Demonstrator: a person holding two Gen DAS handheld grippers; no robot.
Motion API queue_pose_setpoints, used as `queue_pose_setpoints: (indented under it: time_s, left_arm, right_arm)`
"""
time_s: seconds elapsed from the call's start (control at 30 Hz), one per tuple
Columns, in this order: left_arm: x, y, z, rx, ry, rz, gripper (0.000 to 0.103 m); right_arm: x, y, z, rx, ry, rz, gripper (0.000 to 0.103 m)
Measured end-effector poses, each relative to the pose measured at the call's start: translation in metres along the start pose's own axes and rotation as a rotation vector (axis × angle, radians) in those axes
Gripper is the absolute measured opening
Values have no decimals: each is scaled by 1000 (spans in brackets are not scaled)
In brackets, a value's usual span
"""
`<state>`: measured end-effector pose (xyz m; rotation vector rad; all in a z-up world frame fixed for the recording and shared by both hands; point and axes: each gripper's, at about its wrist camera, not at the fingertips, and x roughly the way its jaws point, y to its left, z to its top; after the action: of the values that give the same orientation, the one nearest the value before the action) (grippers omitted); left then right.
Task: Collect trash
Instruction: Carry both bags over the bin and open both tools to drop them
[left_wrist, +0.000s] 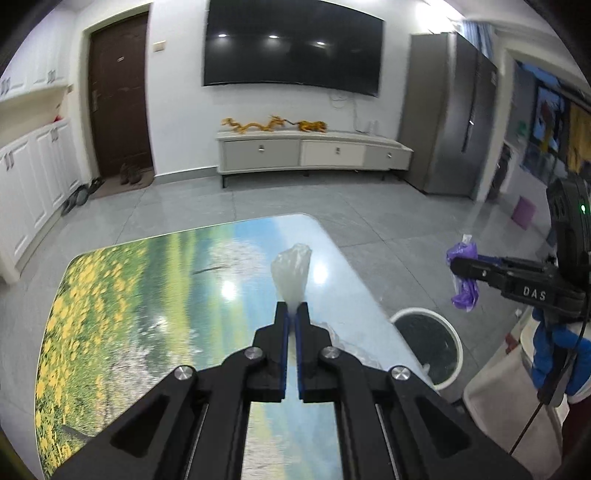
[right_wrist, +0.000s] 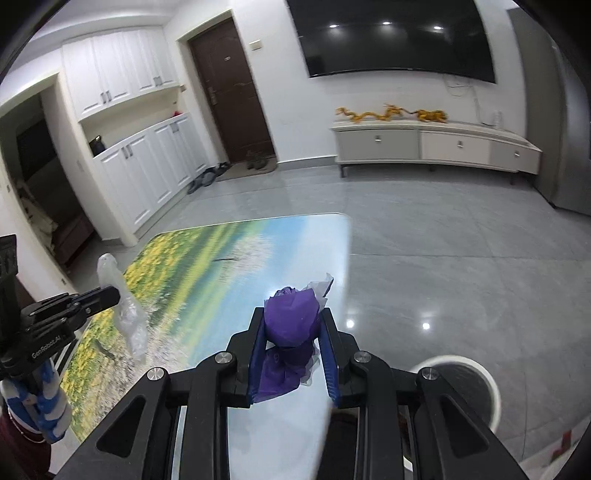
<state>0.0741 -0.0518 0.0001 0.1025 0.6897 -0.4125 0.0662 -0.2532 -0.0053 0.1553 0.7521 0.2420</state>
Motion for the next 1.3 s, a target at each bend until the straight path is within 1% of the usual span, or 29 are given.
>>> queue_pose_setpoints:
  time_s: [0.23, 0.47, 0.6, 0.8, 1.0, 1.3]
  left_arm:
    - [21, -61, 8, 98, 35, -64, 3]
    - [49, -122, 13, 202, 70, -122, 3]
    - [65, -151, 16, 243, 89, -154, 3]
    - [90, -185, 18, 290, 122, -195, 3]
    - [116, -213, 17, 324, 161, -220, 3]
    - [159, -239, 8, 362, 228, -234, 3]
  right_arm:
    - [-20, -55, -21, 104, -22, -91, 26]
    - [-27, -109, -46, 203, -18, -131, 26]
    - [-27, -137, -60, 252, -8, -144, 26]
    - [-25, -168, -76, 308, 7, -158, 26]
    - [-16, -190, -89, 352, 32, -172, 26]
    - [5, -212, -106, 399, 99, -192, 26]
